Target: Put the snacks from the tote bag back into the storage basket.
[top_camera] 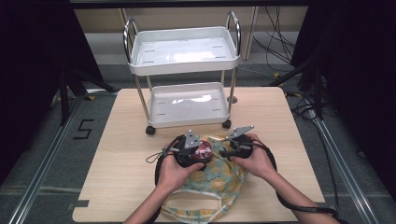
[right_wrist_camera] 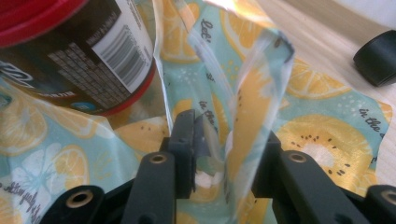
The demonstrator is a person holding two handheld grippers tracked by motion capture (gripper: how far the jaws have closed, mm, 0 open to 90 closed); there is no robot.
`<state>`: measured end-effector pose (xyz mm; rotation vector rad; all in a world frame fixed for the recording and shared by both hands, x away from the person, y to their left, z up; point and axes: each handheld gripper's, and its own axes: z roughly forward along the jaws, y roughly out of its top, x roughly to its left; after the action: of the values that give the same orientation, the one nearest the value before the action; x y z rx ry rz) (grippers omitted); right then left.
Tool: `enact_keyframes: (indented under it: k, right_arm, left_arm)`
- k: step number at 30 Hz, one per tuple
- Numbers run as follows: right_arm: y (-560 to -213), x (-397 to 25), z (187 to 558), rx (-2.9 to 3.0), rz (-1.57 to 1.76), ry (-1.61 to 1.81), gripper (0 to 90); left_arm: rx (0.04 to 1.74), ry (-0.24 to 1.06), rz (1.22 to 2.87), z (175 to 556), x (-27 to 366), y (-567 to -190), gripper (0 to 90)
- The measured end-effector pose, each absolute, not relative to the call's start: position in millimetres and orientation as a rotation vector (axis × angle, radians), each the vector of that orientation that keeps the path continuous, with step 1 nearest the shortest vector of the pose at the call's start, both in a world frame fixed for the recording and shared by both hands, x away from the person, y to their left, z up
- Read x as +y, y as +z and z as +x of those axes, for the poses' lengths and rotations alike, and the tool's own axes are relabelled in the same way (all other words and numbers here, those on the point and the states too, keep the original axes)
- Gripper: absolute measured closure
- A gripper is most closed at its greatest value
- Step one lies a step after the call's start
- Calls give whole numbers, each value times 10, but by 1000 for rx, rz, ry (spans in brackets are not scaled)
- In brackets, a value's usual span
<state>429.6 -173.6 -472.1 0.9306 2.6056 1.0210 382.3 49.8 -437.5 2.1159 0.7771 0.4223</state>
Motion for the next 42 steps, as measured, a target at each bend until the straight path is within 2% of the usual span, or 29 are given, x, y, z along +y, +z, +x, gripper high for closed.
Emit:
enact_keyframes:
  k: [5,10,25,35,42]
  right_arm:
    - [-4724,-1742,4303,2589,902,1025,644]
    - [-4707,-1747,4284,2569,941,1044,511]
    - [-4488,-1855,4214,2569,953,1145,379]
    - [-4334,-1975,4158,2551,938,1195,352]
    - [-4309,-2101,4109,2530,936,1231,405]
  left_arm:
    - [794,422,2099,3802,505,-4326,254]
    - [781,443,2104,3797,523,-4271,254]
    - [788,450,2079,3773,542,-4188,254]
    - [792,466,2071,3774,597,-4131,255]
    - [795,474,2067,3775,629,-4098,255]
